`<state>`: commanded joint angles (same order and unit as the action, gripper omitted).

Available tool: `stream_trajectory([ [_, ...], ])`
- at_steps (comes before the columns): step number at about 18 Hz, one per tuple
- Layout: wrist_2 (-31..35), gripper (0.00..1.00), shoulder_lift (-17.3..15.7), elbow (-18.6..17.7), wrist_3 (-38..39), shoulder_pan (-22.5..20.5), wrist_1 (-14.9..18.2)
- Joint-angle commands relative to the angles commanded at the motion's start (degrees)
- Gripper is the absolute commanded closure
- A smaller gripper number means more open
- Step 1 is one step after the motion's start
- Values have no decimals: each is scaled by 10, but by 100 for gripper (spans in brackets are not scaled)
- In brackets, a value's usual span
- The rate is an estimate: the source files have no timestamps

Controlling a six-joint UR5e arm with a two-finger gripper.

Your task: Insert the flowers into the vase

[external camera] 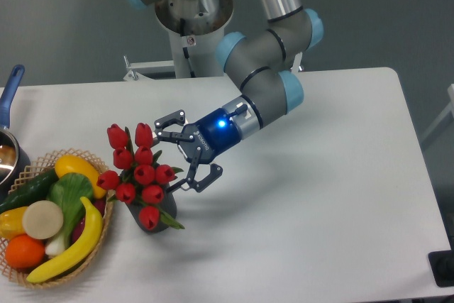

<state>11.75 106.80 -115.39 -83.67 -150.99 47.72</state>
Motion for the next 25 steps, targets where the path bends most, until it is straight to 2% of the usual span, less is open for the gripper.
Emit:
stream_trajectory([
  [6, 71, 0, -56, -4, -2, -56, -2],
  [8, 119, 0, -81, -3, -3, -83, -1],
  [11, 219, 0, -101, 3, -10, -108, -2],
  [14, 297, 0, -102, 35, -11, -123, 0],
  [19, 390, 0, -113, 90, 3, -156, 7],
  [22, 464, 0, -116, 104, 3, -169, 8],
  [25, 508, 0, -121, 106, -1, -178, 13],
])
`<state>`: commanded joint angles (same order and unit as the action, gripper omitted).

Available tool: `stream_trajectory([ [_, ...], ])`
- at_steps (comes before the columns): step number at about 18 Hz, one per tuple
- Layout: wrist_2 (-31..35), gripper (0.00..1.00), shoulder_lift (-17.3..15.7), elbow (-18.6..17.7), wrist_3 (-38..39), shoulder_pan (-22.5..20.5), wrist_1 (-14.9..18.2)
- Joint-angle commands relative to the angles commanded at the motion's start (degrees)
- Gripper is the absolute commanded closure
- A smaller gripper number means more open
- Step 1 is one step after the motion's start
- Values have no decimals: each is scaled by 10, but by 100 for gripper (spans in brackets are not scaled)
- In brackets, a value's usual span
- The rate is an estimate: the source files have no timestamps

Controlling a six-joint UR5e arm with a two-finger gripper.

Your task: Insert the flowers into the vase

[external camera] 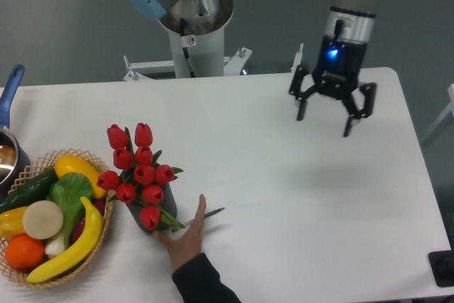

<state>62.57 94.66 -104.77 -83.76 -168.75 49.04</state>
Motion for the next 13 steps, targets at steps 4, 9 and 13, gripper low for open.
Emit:
stream_trajectory([
  [4, 27, 0, -29, 15, -4, -13, 68],
  [9, 36, 0, -60, 49, -55, -40, 198],
  [13, 75, 0, -76, 72, -139, -71, 278],
])
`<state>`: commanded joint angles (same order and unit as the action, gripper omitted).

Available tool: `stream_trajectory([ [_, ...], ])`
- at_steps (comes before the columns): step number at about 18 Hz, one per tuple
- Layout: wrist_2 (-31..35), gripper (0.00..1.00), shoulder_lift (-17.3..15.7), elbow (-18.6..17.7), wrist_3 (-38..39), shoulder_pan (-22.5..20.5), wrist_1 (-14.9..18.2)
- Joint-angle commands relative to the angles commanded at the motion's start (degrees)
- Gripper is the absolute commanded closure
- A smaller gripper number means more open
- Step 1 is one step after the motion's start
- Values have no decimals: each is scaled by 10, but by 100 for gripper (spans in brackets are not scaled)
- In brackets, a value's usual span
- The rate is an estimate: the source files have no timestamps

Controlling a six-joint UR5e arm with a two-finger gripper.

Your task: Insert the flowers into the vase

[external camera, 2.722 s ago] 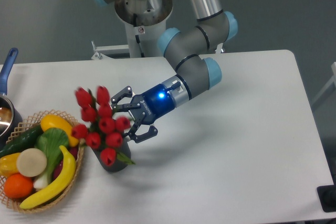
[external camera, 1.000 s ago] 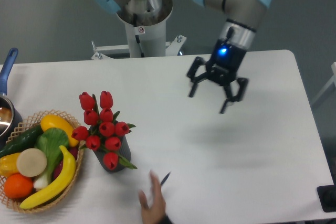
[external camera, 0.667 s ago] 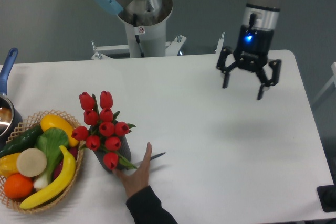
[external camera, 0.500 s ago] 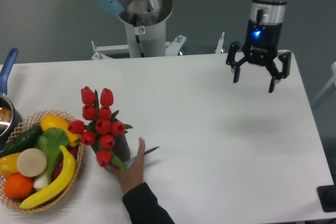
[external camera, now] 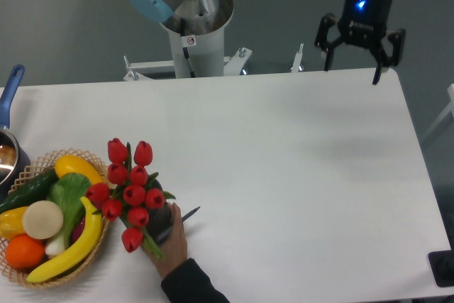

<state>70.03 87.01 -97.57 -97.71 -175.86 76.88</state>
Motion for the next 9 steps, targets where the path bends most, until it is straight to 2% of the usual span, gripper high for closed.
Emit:
stream_trajectory([
  [5, 69, 0, -8, 40, -102, -35, 93],
  [9, 83, 0, -24, 35, -141, -48, 101],
])
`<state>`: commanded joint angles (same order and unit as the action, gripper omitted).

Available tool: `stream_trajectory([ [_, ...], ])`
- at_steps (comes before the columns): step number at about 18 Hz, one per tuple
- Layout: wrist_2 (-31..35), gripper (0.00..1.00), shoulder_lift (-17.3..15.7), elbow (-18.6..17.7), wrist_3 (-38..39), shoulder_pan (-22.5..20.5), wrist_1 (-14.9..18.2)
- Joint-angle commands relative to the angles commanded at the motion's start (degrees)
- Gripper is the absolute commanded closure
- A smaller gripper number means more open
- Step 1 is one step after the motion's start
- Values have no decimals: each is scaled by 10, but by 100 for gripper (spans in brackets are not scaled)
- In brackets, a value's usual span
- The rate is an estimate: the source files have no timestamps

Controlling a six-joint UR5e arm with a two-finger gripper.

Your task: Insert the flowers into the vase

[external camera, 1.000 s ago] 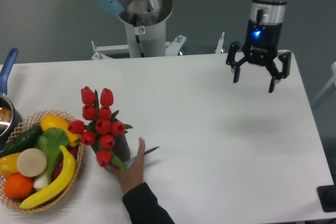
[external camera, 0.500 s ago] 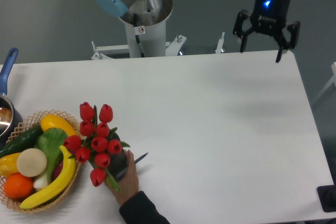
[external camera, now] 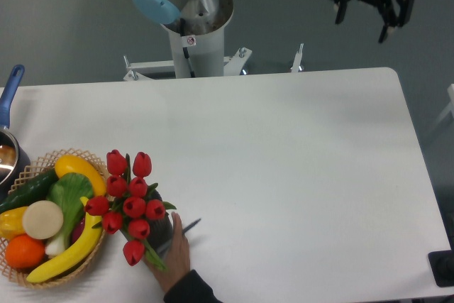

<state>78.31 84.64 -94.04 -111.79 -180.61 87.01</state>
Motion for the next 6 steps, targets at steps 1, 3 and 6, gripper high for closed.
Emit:
stream_trajectory([
  [1, 4, 0, 0, 0, -2, -1, 1],
  [3, 4, 0, 0, 0, -2, -2, 1],
  [6, 4, 0, -1, 0, -2, -3, 1],
])
